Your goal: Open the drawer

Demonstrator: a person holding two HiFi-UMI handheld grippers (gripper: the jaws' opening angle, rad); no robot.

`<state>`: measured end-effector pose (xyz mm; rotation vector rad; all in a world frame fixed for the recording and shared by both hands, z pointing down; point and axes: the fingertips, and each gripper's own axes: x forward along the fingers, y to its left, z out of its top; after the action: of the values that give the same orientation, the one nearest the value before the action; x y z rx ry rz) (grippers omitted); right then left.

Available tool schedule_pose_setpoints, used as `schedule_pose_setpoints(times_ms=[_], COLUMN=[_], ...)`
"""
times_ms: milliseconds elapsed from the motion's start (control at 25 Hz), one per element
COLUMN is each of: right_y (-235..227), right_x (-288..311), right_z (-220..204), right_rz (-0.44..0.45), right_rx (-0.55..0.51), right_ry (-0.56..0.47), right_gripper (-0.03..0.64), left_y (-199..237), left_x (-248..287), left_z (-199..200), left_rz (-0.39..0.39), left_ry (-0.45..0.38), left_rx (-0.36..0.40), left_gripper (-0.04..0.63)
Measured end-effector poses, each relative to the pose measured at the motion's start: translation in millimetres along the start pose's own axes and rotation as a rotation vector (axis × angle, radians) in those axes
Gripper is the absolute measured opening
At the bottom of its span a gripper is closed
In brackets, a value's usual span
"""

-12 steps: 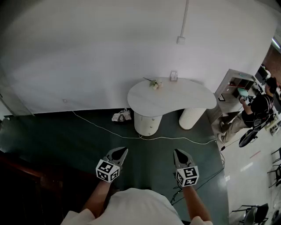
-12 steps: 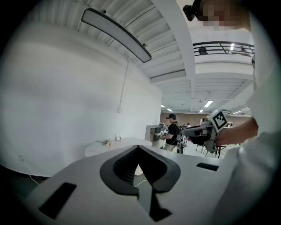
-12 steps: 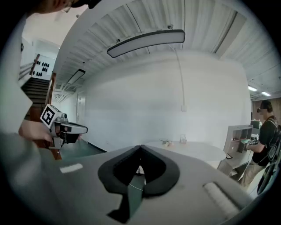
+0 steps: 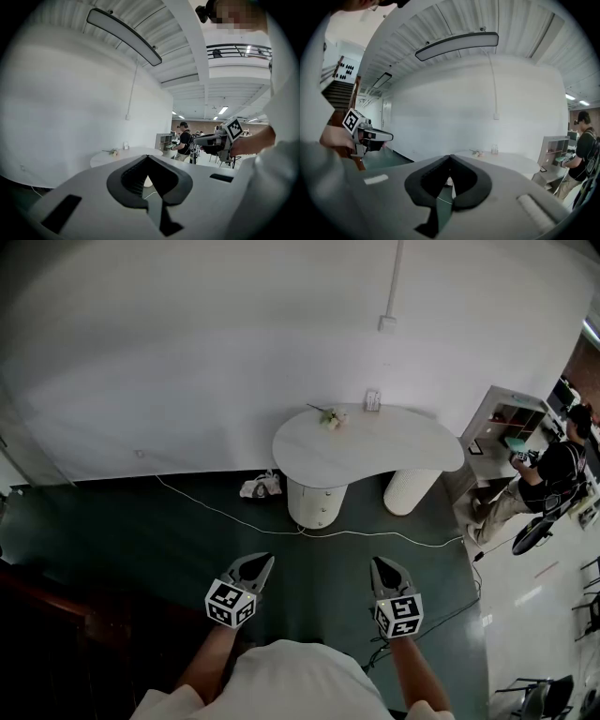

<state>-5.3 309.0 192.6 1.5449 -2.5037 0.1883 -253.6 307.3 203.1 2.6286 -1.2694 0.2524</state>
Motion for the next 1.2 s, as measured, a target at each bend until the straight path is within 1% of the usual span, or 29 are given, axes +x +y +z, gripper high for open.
schedule_pose_setpoints(times_ms=[120, 200, 360, 480, 880, 1200], right_y=[-1, -5, -21, -31, -50, -53], right_x=[-1, -2, -5, -7, -15, -21], right_z=[0, -2, -8, -11, -22, -40], right_rz=[0.004, 0.006, -0.025, -0.028, 0.012, 0.047], right_rx=[-0.02, -0.01, 0.013, 0.02, 0.035, 0.055], right_ry=[0.001, 0.004, 0.015, 0.022, 0.026, 0.039], right_gripper=[0.011, 0.011, 0.011, 0.011, 0.011, 0.011], left_y=[-3, -6, -12, -16, -43, -60], left_x=[3, 4, 9, 12, 24, 26], left_z=[-1, -1, -3, -4, -12, -22], left_rz=[0.004, 0.007, 0.013, 0.021, 0.051, 0.067], left_ry=[0.005, 0.007, 0.006, 0.006, 0.02, 0.039], left_rx=[-0.001, -0.003, -0.003, -0.005, -0.012, -0.019], left_gripper=[0.006, 0.006, 0.006, 0.006, 0.006, 0.006])
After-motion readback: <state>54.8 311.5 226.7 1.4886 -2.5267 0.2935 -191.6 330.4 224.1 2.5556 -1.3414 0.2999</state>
